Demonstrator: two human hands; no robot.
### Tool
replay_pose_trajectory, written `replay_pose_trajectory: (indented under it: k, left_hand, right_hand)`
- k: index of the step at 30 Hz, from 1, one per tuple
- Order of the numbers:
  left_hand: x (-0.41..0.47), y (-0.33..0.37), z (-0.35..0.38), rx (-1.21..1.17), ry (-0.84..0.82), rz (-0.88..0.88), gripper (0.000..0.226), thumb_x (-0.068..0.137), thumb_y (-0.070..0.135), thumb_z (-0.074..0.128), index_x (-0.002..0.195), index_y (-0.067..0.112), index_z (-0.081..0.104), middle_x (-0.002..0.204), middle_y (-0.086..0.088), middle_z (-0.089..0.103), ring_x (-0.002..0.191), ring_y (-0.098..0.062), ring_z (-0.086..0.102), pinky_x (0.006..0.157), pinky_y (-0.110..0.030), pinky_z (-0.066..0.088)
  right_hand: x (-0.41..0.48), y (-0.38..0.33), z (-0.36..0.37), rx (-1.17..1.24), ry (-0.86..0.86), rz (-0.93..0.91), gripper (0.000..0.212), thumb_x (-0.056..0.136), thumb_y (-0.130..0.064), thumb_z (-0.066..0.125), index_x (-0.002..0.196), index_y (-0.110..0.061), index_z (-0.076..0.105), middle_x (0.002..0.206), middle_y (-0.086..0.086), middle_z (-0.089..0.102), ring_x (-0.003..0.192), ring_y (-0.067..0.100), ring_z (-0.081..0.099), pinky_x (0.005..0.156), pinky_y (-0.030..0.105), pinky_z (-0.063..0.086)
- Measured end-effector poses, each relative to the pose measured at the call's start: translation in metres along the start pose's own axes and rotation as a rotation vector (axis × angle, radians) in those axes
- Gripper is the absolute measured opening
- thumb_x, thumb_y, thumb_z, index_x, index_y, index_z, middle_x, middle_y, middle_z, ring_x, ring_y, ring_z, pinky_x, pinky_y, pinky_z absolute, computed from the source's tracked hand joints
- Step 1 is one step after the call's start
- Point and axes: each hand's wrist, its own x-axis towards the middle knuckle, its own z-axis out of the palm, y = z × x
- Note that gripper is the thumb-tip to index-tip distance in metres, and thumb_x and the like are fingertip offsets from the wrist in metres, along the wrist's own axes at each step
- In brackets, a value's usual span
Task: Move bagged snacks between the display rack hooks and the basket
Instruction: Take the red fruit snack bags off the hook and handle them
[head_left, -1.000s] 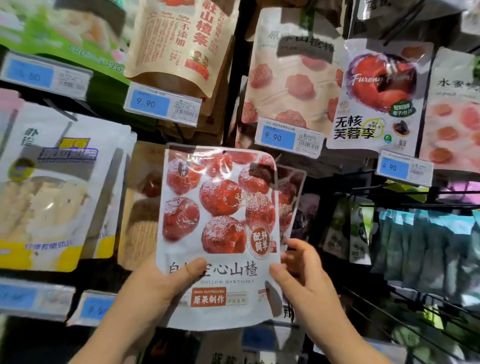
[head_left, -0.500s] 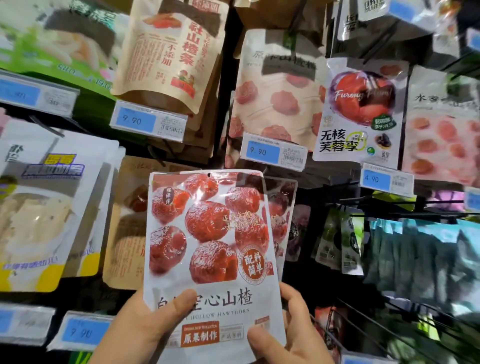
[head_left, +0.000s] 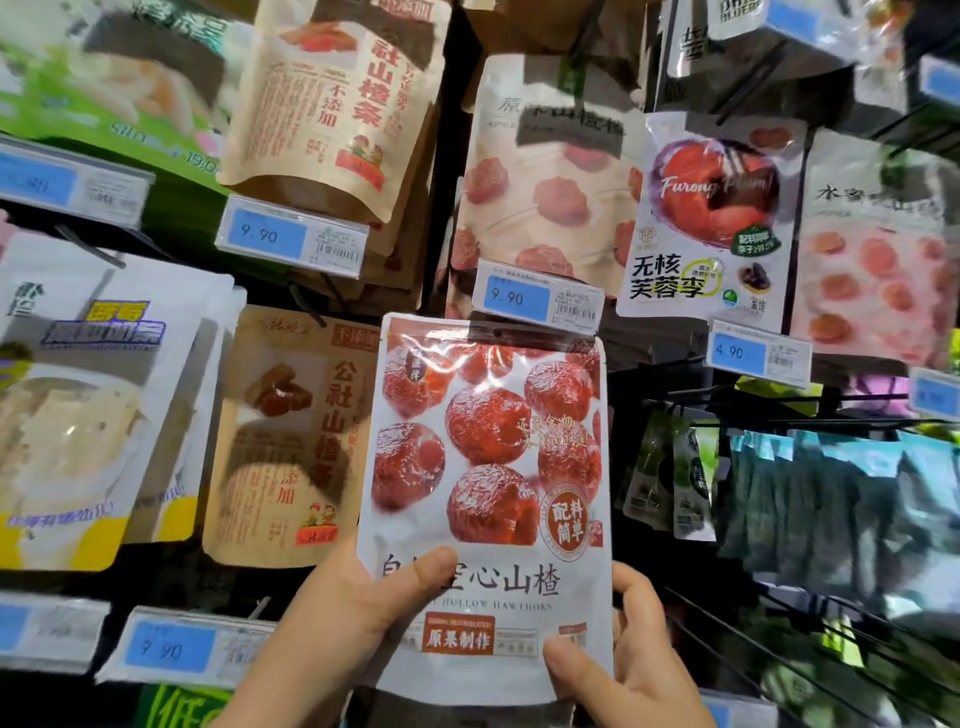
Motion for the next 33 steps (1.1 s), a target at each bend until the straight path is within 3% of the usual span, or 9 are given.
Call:
replay_pose_trajectory:
  k: [2,6,13,18,23,28,33]
  left_hand:
    - [0.002,0.003,0.005,0.002,-0.005,-0.009,0.049,0.062,0.034,0.080,0.109,0.026,0.068,0.103,-0.004,0.076,0.093,-0.024,0.073,0.084,-0.043,0.055]
    - [0.007,0.007,0.010,0.037,-0.041,-0.057,0.035,0.060,0.041,0.082,0.093,0.038,0.073,0.103,-0.006,0.076,0.095,-0.029,0.073,0.091,-0.052,0.053]
    - [0.014,0.011,0.016,0.051,0.003,-0.071,0.027,0.068,0.035,0.087,0.092,0.036,0.074,0.100,-0.006,0.076,0.091,-0.030,0.073,0.090,-0.054,0.053]
    - [0.015,0.009,0.017,0.046,0.036,-0.086,0.039,0.069,0.028,0.075,0.107,0.018,0.070,0.099,-0.010,0.076,0.090,-0.032,0.073,0.091,-0.055,0.053]
    - [0.014,0.005,0.020,0.039,0.033,-0.100,0.041,0.070,0.027,0.073,0.109,0.015,0.068,0.096,-0.010,0.076,0.086,-0.030,0.074,0.082,-0.046,0.057]
    - [0.017,0.002,0.018,0.059,0.053,-0.115,0.044,0.068,0.030,0.076,0.109,0.016,0.069,0.096,-0.010,0.076,0.087,-0.031,0.074,0.087,-0.050,0.056]
    - [0.031,-0.004,0.018,0.216,0.134,-0.093,0.031,0.082,0.030,0.074,0.110,0.021,0.066,0.091,0.001,0.077,0.079,-0.019,0.075,0.071,-0.036,0.058]
  right_hand:
    - [-0.001,-0.002,-0.003,0.016,0.001,-0.009,0.084,0.052,-0.046,0.084,0.123,-0.034,0.040,0.101,-0.004,0.076,0.097,0.016,0.073,0.093,0.043,0.055]
    - [-0.002,-0.003,-0.007,0.035,0.012,-0.022,0.106,0.033,-0.076,0.084,0.123,-0.040,0.041,0.109,-0.004,0.074,0.103,0.018,0.071,0.097,0.046,0.051]
    - [0.001,-0.005,-0.011,0.092,0.014,-0.017,0.103,0.031,-0.073,0.087,0.119,-0.042,0.043,0.109,-0.004,0.074,0.104,0.019,0.070,0.094,0.046,0.054]
    - [0.001,-0.004,-0.012,0.111,0.023,-0.035,0.075,0.044,-0.066,0.086,0.108,-0.056,0.047,0.111,-0.007,0.073,0.106,0.017,0.069,0.093,0.045,0.055]
    - [-0.001,0.000,-0.015,0.136,0.022,-0.020,0.069,0.063,-0.042,0.080,0.121,-0.039,0.044,0.108,-0.010,0.073,0.104,0.014,0.070,0.090,0.043,0.057]
    - [0.003,0.005,-0.015,0.111,0.039,-0.011,0.078,0.052,-0.054,0.081,0.120,-0.041,0.045,0.109,-0.008,0.073,0.104,0.018,0.070,0.091,0.044,0.056]
    - [0.022,0.009,-0.016,0.078,0.042,0.057,0.064,0.068,-0.049,0.078,0.123,-0.042,0.044,0.114,-0.013,0.071,0.107,0.015,0.068,0.092,0.042,0.056]
